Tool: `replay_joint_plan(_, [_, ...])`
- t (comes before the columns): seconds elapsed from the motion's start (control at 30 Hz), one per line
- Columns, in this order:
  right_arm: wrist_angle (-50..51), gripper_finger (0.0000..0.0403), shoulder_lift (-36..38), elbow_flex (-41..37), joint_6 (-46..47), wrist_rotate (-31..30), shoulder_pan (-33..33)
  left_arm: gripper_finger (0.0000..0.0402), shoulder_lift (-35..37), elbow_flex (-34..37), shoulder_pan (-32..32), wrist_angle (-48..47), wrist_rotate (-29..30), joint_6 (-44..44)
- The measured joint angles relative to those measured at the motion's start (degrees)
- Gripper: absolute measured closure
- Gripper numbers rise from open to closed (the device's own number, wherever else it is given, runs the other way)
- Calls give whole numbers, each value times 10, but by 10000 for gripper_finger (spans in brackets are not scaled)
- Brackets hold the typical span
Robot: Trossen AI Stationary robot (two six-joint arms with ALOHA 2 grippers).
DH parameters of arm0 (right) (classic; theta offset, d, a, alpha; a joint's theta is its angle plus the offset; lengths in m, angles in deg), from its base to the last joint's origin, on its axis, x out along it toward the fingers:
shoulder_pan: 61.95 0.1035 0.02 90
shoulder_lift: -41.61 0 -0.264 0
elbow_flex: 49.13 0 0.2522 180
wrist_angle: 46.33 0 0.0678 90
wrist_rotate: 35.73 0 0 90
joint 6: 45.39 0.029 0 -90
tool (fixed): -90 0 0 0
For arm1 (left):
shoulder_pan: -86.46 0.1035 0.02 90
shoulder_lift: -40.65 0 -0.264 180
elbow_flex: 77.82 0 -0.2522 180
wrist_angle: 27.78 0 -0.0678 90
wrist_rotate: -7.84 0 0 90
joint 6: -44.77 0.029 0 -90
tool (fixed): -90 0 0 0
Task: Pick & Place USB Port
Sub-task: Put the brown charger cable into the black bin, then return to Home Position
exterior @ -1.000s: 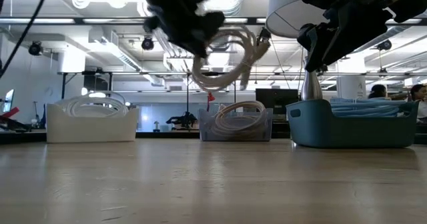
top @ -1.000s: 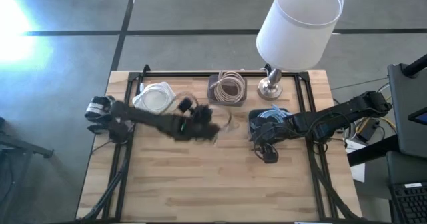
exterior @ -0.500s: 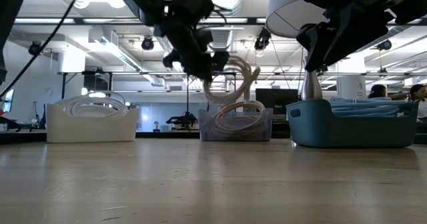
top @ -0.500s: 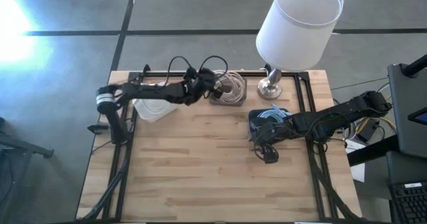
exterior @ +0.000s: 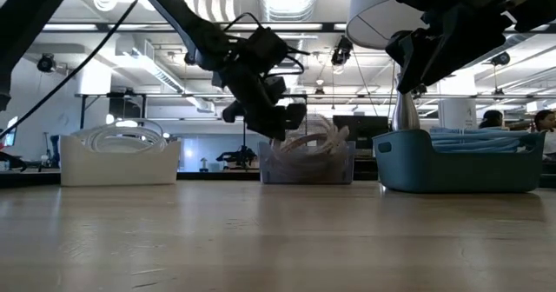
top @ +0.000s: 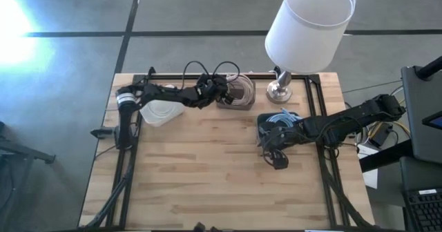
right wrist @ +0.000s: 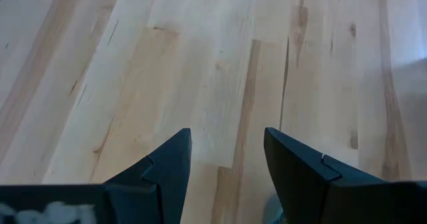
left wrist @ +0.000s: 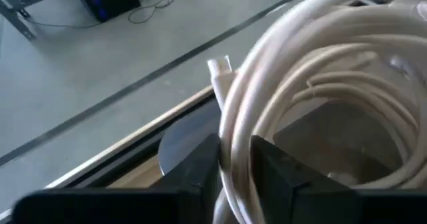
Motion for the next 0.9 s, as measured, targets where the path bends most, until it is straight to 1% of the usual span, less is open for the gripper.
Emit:
replay_joint_plan(0.17, [0,218,0,0,-22,0,0,266,14,0,-1,-4,-9,-2])
replay_joint_plan(0.27, [-1,218,0,0,-45,0,0,247,38,-4,-5,-10,-14,0])
replay_joint_plan(0.33, [-2,218,0,0,-62,-1,0,240,60,-5,-11,-26,-30,0])
replay_joint_plan(0.43, [-4,218,3,0,-73,-8,0,238,103,-4,-24,-61,-81,20])
replay_joint_plan(0.5, [1,218,13,1,-73,-29,0,242,139,-3,-32,-92,-121,50])
replay_joint_plan(0.53, [5,218,19,2,-73,-41,0,244,157,-1,-37,-112,-130,62])
replay_joint_plan(0.63, [5,218,54,3,-73,-69,0,254,212,2,-56,-173,-129,80])
replay_joint_plan(0.73, [7,218,105,-3,-68,-70,0,263,271,9,-80,-215,-122,101])
replay_joint_plan(0.83, [-2,218,168,-30,-68,-69,-1,268,336,42,-113,-212,-113,130])
replay_joint_plan(0.9, [-31,218,217,-57,-77,-57,-8,270,386,79,-135,-199,-98,142])
